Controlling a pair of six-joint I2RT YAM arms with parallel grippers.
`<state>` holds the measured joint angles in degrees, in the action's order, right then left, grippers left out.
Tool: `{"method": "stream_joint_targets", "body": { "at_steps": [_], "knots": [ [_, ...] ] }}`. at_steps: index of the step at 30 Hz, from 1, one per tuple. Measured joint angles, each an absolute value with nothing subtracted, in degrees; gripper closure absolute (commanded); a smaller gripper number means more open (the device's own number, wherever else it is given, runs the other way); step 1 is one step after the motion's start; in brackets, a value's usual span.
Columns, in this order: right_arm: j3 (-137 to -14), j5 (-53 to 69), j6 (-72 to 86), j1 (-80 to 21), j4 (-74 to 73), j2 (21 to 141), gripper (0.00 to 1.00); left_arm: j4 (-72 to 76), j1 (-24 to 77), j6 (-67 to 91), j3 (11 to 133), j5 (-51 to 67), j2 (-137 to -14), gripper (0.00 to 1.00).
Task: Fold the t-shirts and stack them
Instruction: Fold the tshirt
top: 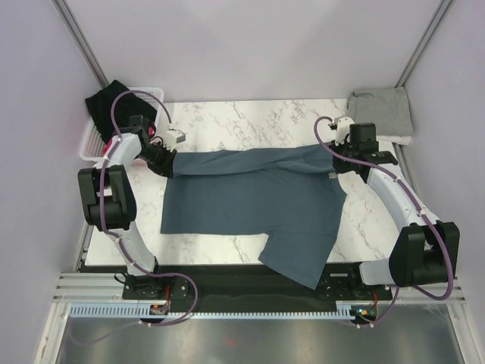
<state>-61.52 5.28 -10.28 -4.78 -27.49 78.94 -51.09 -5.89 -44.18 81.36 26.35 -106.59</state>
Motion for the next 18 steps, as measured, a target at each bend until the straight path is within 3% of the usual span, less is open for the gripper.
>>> {"method": "stream_joint_targets", "body": {
  "at_steps": [1, 2, 3, 4, 5, 7, 10, 18],
  "knots": [
    [-61.28, 5.48, -10.33, -4.78, -27.97, 78.94, 1.0, -51.24, -5.93, -44.53, 81.49, 25.87, -106.91, 0.66],
    [-61.01, 5.87, -10.44, -4.78, -28.6, 78.94, 0.99, -51.55, -6.04, -45.01, 81.73, 25.5, -107.42, 0.59],
    [-60.77, 6.5, -10.59, -4.78, -29.39, 78.94, 0.95, -51.9, -6.07, -45.25, 81.91, 25.3, -108.05, 0.42],
    [-60.71, 6.85, -10.7, -4.78, -29.95, 78.94, 0.78, -52.23, -6.13, -45.45, 82.02, 25.15, -108.6, 0.22],
    [-60.71, 7.55, -10.72, -4.78, -30.79, 79.0, 0.71, -52.45, -6.15, -45.3, 82.08, 25.19, -108.99, 0.01],
    [-60.77, 9.06, -11.57, -4.78, -32.42, 79.24, 0.58, -52.99, -6.37, -44.77, 82.19, 25.28, -109.47, 0.0],
    [-61.1, 10.24, -12.47, -4.78, -34.61, 79.64, 0.49, -53.21, -6.83, -44.12, 82.63, 25.58, -109.43, 0.0],
    [-68.34, 15.99, -13.32, -4.78, -34.89, 84.36, 0.45, -51.94, -7.05, -37.01, 86.96, 26.5, -109.01, 0.01]
  ]
}}
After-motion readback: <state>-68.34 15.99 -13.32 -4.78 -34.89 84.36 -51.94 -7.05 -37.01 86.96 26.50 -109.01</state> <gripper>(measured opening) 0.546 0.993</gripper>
